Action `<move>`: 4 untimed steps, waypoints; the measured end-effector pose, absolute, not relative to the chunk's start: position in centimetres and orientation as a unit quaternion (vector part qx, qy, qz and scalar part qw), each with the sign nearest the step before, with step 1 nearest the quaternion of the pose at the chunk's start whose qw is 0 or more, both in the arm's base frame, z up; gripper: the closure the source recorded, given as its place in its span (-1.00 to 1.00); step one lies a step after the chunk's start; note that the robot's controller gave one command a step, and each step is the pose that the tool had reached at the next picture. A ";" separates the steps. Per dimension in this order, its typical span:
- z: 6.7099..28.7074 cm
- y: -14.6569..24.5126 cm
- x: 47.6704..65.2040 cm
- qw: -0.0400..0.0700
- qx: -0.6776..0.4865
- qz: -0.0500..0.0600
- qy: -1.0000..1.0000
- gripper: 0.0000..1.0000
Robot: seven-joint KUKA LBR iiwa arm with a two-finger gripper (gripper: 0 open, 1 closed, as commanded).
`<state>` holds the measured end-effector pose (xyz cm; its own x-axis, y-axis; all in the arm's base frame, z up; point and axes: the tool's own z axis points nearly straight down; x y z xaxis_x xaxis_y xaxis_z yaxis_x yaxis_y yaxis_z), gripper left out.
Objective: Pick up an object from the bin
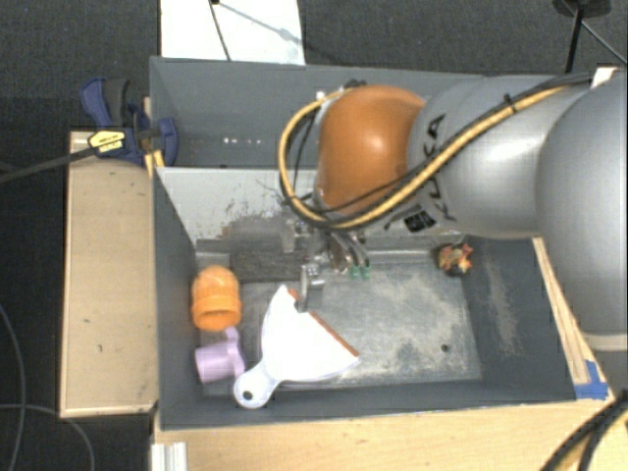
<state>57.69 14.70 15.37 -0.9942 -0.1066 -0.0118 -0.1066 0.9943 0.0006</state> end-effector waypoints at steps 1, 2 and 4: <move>10.7 16.6 56.1 0.001 -0.107 0.000 0.994 -1.00; 7.7 16.8 55.0 0.001 -0.071 0.001 0.997 -1.00; 7.1 16.0 55.8 0.003 -0.106 0.001 0.994 1.00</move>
Offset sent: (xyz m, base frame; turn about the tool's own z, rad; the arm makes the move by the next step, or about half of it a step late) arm -0.0299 0.0196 -0.0837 -0.0273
